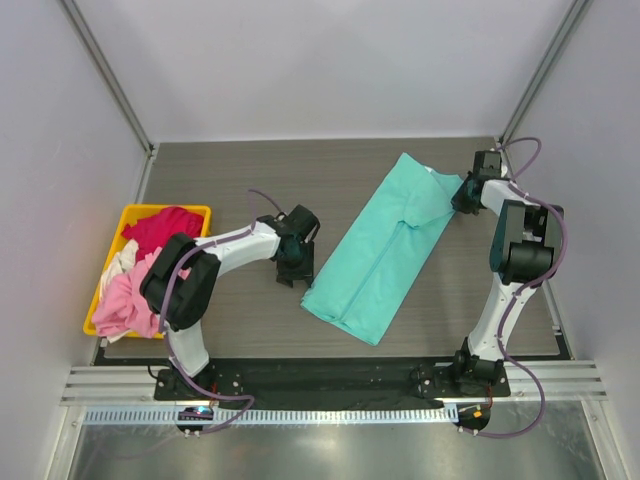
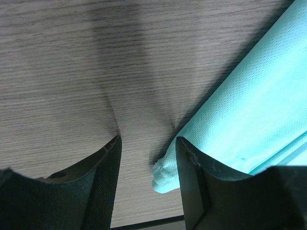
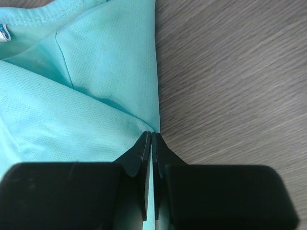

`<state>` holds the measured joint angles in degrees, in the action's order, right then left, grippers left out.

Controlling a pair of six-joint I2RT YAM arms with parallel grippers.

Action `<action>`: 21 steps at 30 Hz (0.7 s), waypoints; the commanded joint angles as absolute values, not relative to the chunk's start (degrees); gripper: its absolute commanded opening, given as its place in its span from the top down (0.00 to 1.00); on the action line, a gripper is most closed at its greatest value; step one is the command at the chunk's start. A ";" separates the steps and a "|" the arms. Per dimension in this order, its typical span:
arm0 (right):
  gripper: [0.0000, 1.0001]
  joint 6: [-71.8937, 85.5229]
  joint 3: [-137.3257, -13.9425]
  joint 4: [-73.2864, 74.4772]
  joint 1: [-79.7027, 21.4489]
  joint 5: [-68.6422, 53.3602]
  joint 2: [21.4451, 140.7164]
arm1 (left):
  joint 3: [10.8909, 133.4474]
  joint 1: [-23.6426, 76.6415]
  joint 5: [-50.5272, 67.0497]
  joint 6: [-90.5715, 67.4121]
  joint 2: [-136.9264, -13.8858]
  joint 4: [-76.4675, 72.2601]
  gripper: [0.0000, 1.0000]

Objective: Fold and stack the t-shirts
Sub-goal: Fold the tshirt

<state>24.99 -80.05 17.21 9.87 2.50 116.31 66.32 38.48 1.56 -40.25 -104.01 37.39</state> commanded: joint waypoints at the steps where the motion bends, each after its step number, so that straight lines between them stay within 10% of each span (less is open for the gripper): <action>1: 0.90 25.49 -81.47 14.15 10.02 3.96 116.72 | 65.65 38.41 1.14 -40.26 -106.00 37.35 0.49; 12: 0.55 28.65 -79.63 16.96 9.93 -1.49 110.76 | 73.20 37.79 -2.55 -38.06 -103.18 42.62 0.46; 21: 0.51 29.27 -72.44 21.62 9.49 -2.54 105.03 | 72.78 37.88 4.73 -36.04 -103.97 40.52 0.45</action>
